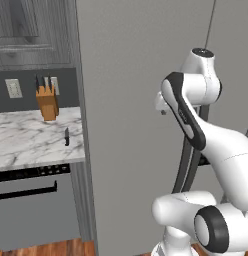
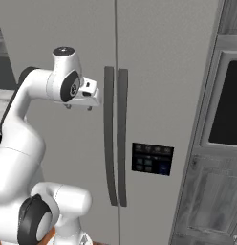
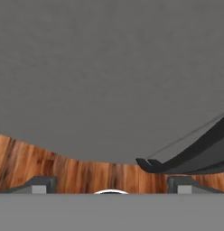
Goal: Retrieve the butter from the fridge and place it on a plate on the dining table. Then retrieve the butter knife by the fridge and place it near the plate.
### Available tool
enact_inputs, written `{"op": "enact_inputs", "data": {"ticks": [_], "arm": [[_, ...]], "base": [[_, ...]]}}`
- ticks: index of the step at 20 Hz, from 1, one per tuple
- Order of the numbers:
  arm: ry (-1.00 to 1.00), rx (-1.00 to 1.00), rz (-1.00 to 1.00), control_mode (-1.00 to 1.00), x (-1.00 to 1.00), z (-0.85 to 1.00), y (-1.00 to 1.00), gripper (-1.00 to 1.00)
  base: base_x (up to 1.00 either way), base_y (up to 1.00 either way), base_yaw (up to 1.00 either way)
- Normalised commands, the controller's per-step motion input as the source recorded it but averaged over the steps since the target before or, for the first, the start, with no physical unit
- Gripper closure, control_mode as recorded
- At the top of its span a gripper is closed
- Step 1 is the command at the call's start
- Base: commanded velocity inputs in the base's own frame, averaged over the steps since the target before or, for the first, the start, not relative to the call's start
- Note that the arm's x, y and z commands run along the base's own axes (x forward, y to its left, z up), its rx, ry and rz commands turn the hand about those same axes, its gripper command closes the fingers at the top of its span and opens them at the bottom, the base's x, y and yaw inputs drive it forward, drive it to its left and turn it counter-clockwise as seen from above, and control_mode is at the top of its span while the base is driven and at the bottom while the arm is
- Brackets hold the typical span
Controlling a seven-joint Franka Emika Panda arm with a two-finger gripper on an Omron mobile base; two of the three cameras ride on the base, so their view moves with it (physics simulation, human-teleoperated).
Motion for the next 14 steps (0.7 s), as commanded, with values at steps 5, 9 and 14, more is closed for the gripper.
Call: {"op": "enact_inputs", "data": {"ticks": [5,9,14], "arm": [[0.0,0.0,0.0,1.0,0.0,0.0,0.0,-1.0],[0.0,0.0,0.0,1.0,0.0,0.0,0.0,-1.0],[0.0,0.0,0.0,1.0,0.0,0.0,0.0,-1.0]], "base": [[-0.6,-0.01,0.0],[-0.72,-0.23,0.0],[-0.75,-0.33,-0.02]]}}
